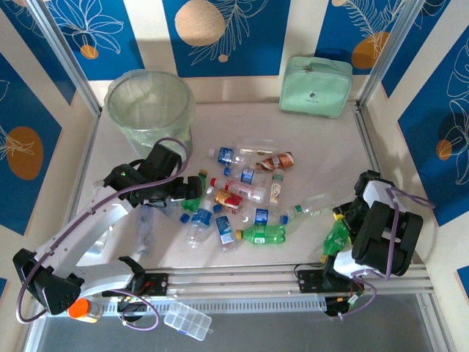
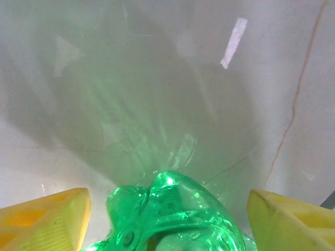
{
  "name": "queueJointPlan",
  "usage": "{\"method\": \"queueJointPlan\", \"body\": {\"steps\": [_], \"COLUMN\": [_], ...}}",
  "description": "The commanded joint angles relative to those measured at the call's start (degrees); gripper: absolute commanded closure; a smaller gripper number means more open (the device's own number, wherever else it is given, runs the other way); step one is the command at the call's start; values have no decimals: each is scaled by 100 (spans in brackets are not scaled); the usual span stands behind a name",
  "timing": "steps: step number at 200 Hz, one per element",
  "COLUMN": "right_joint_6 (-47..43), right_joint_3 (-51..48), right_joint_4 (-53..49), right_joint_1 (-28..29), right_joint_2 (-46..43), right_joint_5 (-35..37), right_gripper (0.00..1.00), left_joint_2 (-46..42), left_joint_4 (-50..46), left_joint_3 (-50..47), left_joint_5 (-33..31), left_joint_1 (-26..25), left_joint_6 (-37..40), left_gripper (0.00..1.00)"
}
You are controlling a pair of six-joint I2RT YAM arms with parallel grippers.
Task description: Put the plastic bottles in the bin
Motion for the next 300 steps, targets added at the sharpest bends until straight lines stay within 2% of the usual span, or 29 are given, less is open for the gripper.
{"method": "queueJointPlan", "body": {"steps": [1,21,56,80,102,123,133,158,182,198,258,300], "right_joint_6": [-9,130,517,842,1326,1707,1799,1620,1099,879,448,207], "right_joint_3": [206,253,325,441,227,116,148,226,400,434,38,-289], "right_joint_4": [27,-24,12,-103,224,203,154,141,48,-24,-235,-6], "right_joint_1": [42,0,-95,-39,21,148,277,438,627,731,1014,1254], "right_joint_2": [46,146,236,156,11,-70,-116,-49,89,-43,-871,-1025], "right_joint_5": [-85,-103,-496,-475,-954,-1036,-845,-529,-308,-192,-285,-594], "right_gripper": [29,36,37,37,41,42,42,35,19,13,13,14], "left_joint_2": [-191,-269,-417,-505,-566,-659,-718,-779,-767,-757,-739,-774], "left_joint_4": [-108,-120,-194,-212,-266,-425,-456,-499,-510,-515,-462,-377], "left_joint_3": [-85,-78,61,192,289,336,324,311,350,364,341,365], "left_joint_5": [-236,-187,-181,-253,-308,-396,-390,-439,-449,-441,-405,-254], "left_joint_1": [-24,-24,-25,-25,-26,-22,-25,-25,-32,-28,-28,-30], "left_joint_6": [89,58,155,283,439,530,571,678,735,752,779,951], "left_gripper": [1,1,1,1,1,1,1,1,1,1,1,1]}}
